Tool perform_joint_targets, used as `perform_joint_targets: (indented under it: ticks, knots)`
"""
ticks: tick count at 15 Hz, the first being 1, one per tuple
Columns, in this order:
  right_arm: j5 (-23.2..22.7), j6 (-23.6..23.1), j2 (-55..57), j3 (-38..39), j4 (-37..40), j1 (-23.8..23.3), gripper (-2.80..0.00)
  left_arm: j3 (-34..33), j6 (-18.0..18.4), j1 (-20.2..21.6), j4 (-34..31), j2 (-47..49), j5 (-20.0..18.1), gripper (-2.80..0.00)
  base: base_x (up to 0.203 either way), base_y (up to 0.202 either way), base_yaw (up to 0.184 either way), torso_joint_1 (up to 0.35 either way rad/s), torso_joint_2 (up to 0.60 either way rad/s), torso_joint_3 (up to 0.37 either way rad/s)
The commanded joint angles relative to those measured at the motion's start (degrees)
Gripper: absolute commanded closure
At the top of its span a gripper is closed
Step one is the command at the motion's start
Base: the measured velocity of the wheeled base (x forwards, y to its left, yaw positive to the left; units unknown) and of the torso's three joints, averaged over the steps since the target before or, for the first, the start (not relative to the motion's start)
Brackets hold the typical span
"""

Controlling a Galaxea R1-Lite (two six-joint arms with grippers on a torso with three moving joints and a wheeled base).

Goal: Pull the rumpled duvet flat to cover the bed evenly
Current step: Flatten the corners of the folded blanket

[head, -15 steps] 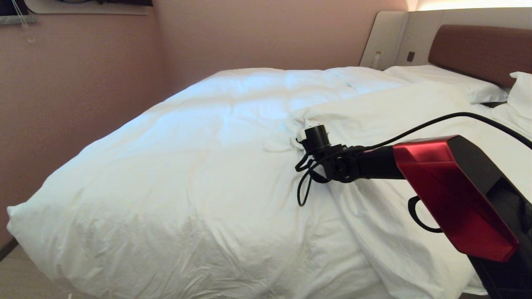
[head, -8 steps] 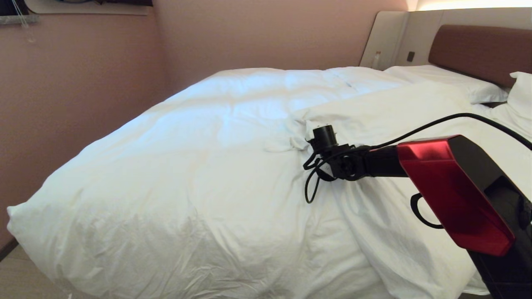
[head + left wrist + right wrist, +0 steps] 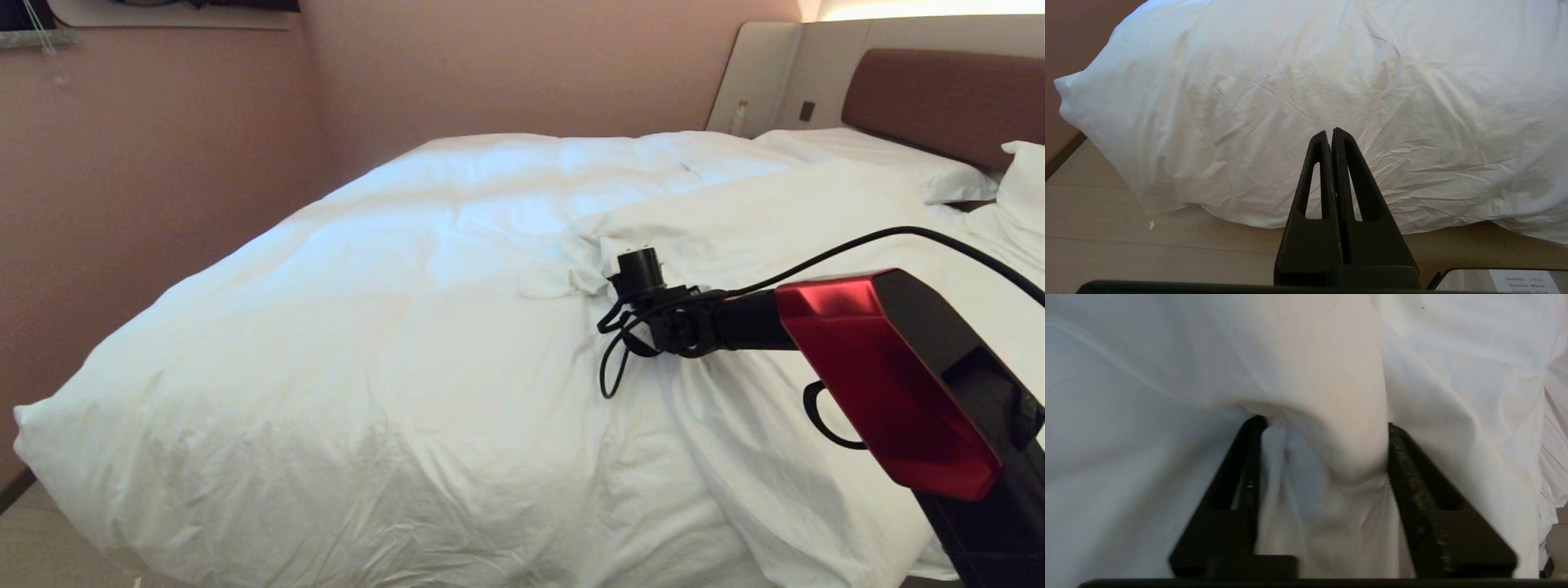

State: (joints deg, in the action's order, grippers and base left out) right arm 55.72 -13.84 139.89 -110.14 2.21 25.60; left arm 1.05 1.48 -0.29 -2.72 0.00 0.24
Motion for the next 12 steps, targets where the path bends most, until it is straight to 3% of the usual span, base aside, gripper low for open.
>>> perform_joint_targets:
  ticks: [1, 12]
  knots:
    - [0.2, -0.1, 0.2, 0.0, -0.2, 0.0, 0.00, 0.0, 0.0, 0.0, 0.0, 0.0, 0.0, 0.00, 0.000, 0.000, 0.000, 0.000, 0.00, 0.000]
    - [0.3, 0.9, -6.0, 0.9, -2.4, -2.7, 0.00, 0.0, 0.0, 0.0, 0.0, 0.0, 0.0, 0.00, 0.000, 0.000, 0.000, 0.000, 0.00, 0.000]
